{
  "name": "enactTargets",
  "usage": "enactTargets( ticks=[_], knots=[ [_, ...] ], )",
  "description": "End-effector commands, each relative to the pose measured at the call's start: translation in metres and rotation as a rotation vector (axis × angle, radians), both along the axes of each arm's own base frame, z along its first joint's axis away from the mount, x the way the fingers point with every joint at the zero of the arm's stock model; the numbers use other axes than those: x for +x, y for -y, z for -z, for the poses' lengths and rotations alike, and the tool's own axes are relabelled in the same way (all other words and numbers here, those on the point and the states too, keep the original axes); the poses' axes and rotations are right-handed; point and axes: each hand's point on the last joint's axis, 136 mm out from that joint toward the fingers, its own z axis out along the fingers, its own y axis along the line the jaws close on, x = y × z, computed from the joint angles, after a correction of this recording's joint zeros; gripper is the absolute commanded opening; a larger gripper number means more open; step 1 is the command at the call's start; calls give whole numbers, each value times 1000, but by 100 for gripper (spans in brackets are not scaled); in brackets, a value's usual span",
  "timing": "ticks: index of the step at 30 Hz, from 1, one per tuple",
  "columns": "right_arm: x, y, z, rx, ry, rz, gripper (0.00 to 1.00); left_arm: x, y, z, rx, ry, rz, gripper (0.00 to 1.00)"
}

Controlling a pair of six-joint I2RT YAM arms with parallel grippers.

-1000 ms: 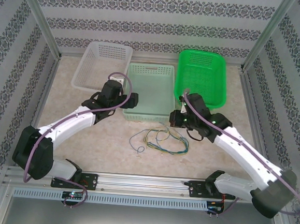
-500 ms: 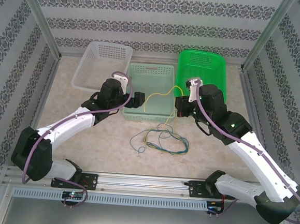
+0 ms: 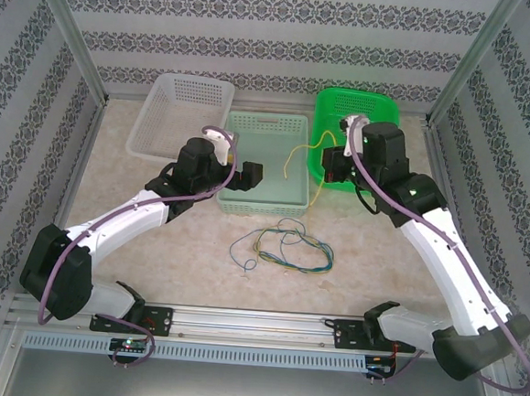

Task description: Untangle the cables

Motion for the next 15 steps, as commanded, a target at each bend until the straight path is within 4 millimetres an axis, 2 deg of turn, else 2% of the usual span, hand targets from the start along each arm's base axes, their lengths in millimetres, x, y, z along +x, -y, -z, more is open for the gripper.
enactTargets(
  ticks=[1, 5, 9, 15],
  knots=[
    [-15, -28, 5, 31, -50, -194, 0, -6, 25, -64, -79, 182, 139, 100],
    [-27, -46, 15, 84, -125, -311, 0, -13, 47, -68, -20, 220, 304, 100],
    [-40, -53, 13, 139, -162, -398, 0, -20, 61, -58, 44, 252, 449, 99],
    [-53, -56, 11, 199, -203, -463, 0, -42, 80, -50, 53, 235, 650, 96]
  ],
)
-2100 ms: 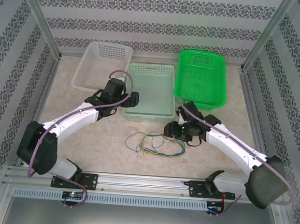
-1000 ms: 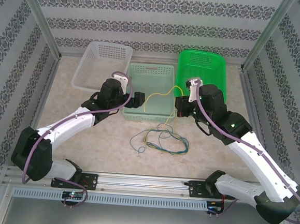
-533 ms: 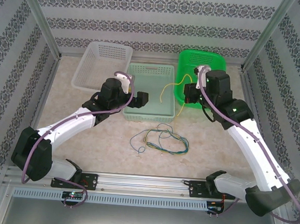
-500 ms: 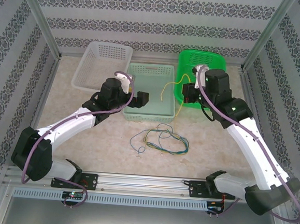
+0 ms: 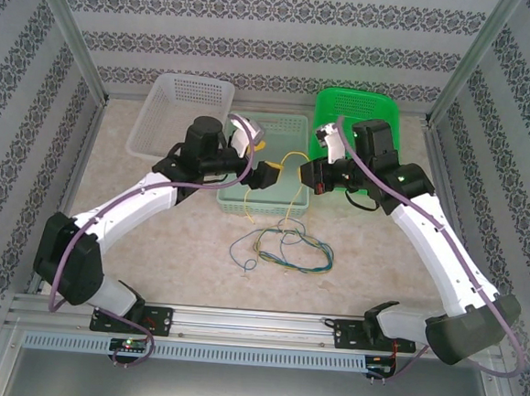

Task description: Untangle the cables

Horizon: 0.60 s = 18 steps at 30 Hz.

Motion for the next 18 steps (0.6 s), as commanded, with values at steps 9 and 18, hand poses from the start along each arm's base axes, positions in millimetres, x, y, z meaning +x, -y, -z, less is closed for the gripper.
enactTargets(
  ticks=[9, 18],
  knots=[
    [-31, -13, -1, 80, -91, -162, 0, -44, 38, 7, 93, 11, 305, 83],
    [-48, 16, 47, -172, -250, -117, 0, 2, -3, 35, 414, 115, 32, 20]
  ],
)
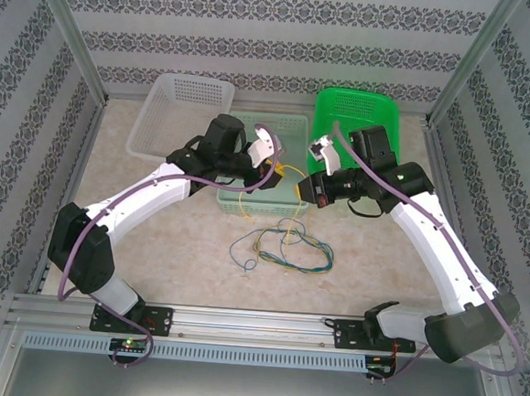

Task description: Untangle the cables

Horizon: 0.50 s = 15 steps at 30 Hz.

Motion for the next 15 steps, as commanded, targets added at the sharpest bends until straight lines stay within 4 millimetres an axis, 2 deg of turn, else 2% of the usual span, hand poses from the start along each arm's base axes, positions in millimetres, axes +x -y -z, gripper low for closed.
enactTargets(
  ticks=[1, 5, 10, 13, 14, 15],
  knots=[
    [-13, 19, 33, -186, -103, -7, 0, 25, -29, 5, 201, 139, -134, 18],
    [-26, 28, 65, -323, -228, -48, 0, 52, -55, -6, 340, 275, -272, 17],
    [-26, 25, 74, -340, -256, -74, 0, 65, -63, -24, 369, 353, -328, 28],
    [-21, 22, 69, -332, -246, -76, 0, 66, -61, -29, 341, 361, -358, 45],
    [-15, 23, 66, -332, -230, -64, 0, 65, -61, -31, 329, 360, -367, 55],
    [-9, 24, 62, -327, -212, -42, 0, 65, -61, -34, 318, 362, -381, 71]
  ],
)
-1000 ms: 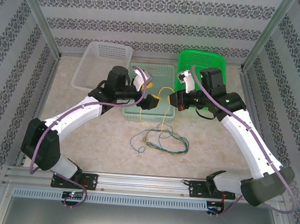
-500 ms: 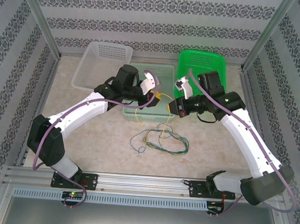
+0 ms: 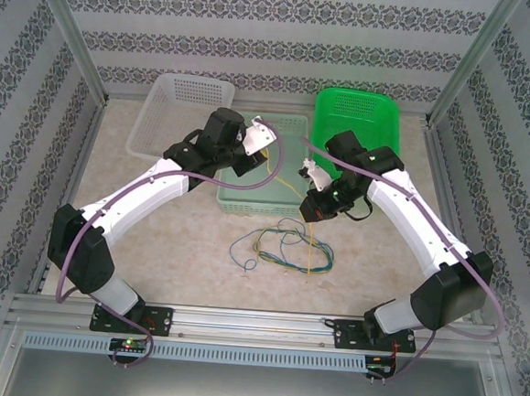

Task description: Untangle the cables

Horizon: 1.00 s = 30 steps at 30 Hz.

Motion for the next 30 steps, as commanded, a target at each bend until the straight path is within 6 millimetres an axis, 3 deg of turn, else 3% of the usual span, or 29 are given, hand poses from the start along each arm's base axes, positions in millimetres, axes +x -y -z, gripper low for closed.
enactTargets(
  ticks=[1, 2, 6, 10, 13, 15, 18, 22, 26, 30],
  knots=[
    [17, 5, -17, 12, 69, 30, 0, 3, -2, -29, -45, 85, -66, 88],
    [29, 6, -26, 47, 95, 67, 0, 3, -4, -34, -67, 94, -84, 100],
    [83, 26, -70, 163, 230, 263, 0, -3, -19, -64, -186, 167, -174, 100],
    [135, 40, -133, 318, 387, 418, 0, -13, -35, -88, -283, 234, -233, 100],
    [175, 62, -166, 347, 512, 546, 0, -19, -39, -88, -304, 222, -241, 100],
    [199, 80, -173, 312, 568, 606, 0, -21, -39, -82, -308, 202, -245, 100],
    [233, 103, -168, 261, 589, 661, 0, -22, -43, -69, -303, 171, -268, 100],
    [275, 137, -142, 200, 605, 751, 0, -27, -46, -53, -314, 134, -288, 100],
    [311, 170, -93, 109, 562, 824, 0, -30, -48, -40, -307, 100, -297, 100],
    [329, 186, -38, 28, 482, 852, 0, -32, -49, -32, -299, 74, -306, 100]
  ],
)
